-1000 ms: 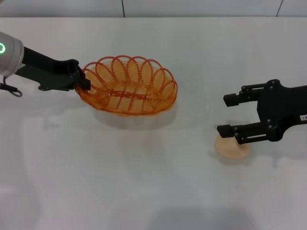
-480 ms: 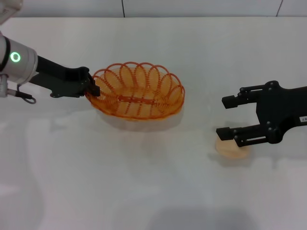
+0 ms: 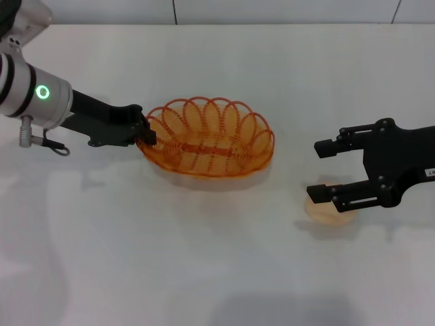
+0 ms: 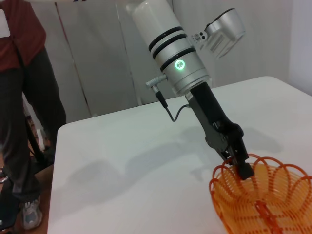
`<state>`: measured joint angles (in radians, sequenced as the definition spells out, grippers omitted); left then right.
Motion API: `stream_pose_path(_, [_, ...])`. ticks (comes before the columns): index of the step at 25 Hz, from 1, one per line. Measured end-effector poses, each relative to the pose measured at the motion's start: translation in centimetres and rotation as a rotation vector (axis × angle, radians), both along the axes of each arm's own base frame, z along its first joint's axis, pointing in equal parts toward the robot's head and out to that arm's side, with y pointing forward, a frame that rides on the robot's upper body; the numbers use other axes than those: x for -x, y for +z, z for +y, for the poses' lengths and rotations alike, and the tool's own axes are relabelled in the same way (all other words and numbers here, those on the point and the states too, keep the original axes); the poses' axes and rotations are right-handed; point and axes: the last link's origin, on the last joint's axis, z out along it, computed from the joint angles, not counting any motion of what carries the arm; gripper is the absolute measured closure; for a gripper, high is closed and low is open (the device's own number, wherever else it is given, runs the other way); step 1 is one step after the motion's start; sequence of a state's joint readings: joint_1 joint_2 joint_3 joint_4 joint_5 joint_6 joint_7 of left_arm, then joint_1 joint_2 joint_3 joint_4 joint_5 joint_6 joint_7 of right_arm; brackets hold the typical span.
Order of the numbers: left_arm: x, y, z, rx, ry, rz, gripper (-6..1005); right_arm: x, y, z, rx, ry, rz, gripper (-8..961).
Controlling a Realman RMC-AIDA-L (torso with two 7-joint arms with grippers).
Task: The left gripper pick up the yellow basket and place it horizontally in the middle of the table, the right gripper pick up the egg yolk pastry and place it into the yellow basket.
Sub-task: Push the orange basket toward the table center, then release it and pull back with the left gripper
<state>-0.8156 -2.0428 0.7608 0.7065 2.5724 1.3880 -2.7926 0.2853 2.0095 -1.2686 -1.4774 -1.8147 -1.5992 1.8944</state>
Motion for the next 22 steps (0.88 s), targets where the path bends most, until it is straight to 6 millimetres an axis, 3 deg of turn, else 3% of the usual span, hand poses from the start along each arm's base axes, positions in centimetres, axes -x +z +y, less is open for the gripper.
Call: stream_pose_path(22, [0.53,-1.07,-0.36,0.003,0.010,0.013,848,-0.08,-0.08,-0.04,0.004,0.001,0.000,230])
